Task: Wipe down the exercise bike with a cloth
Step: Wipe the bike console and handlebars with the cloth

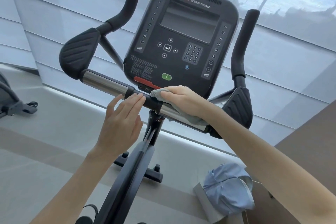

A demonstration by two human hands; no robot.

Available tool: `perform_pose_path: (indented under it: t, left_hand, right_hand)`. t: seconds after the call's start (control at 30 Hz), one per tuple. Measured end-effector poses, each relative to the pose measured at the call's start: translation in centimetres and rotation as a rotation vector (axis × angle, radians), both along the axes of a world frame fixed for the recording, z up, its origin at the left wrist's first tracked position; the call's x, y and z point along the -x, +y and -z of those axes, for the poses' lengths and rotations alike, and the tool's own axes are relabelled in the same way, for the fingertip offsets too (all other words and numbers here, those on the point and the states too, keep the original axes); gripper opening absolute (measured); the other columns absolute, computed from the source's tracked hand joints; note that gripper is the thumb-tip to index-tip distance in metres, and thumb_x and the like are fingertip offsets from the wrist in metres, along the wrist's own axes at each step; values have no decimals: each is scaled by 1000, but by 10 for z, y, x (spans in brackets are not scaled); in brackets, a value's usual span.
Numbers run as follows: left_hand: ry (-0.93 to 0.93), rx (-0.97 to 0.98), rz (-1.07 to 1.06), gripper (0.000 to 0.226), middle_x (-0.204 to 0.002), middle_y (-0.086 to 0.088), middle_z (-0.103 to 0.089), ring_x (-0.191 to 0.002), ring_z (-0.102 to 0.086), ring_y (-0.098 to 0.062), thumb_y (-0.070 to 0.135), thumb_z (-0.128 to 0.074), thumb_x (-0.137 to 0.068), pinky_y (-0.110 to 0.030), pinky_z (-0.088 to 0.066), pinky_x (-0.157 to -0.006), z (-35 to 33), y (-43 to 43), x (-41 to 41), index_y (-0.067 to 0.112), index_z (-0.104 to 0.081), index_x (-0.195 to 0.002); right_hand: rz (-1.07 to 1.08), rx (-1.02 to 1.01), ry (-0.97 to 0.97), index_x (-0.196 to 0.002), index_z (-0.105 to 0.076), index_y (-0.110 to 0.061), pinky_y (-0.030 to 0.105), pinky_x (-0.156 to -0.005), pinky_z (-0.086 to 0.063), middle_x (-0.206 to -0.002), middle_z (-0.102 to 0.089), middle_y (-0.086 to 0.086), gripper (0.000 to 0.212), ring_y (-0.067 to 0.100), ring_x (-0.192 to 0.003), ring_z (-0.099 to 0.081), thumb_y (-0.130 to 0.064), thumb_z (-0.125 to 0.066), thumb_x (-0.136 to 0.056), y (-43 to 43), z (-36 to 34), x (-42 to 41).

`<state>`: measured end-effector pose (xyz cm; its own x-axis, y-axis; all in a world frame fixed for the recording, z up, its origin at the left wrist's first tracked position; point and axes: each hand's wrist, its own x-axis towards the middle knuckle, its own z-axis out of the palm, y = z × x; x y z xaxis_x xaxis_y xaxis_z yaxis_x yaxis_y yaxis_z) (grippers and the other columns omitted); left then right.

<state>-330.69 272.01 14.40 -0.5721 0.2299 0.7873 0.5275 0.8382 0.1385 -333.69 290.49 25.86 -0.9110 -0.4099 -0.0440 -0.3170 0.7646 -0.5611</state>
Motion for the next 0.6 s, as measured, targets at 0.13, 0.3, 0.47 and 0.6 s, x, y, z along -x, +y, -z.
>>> perform_pose_path:
  t: [0.13,0.3,0.47,0.6]
  left_hand:
    - [1,20,-7,42,-131,-15,-58,-123,-54,-27,13,-38,-92,-53,-35,-105,2,0,0,-1,-57,-127]
    - [17,10,-26,41,-129,-15,-59,-122,-55,-27,12,-40,-91,-51,-33,-107,2,2,0,-1,-58,-125]
    - [7,-9,-40,41,-128,-15,-60,-120,-56,-28,14,-40,-91,-52,-33,-107,0,4,-1,-1,-59,-124]
    - [-17,11,-47,42,-130,-14,-59,-122,-55,-26,13,-41,-89,-50,-32,-109,0,1,-3,1,-59,-125]
  right_hand:
    - [-190,-191,288,-131,-52,-29,30,-107,-30,-142,-44,-13,34,9,-126,-42,-32,-41,-99,14,13,-26]
    - [-376,-393,577,-125,-59,-11,45,-107,-35,-141,-46,5,33,27,-121,-51,-22,-50,-96,59,13,-56]
    - [-437,-560,690,-119,-65,-18,46,-101,-42,-136,-53,4,31,26,-117,-56,-28,-47,-95,95,7,-72]
    - [-464,-642,756,-118,-65,-22,49,-100,-42,-136,-52,6,32,30,-118,-54,-32,-45,-95,100,8,-71]
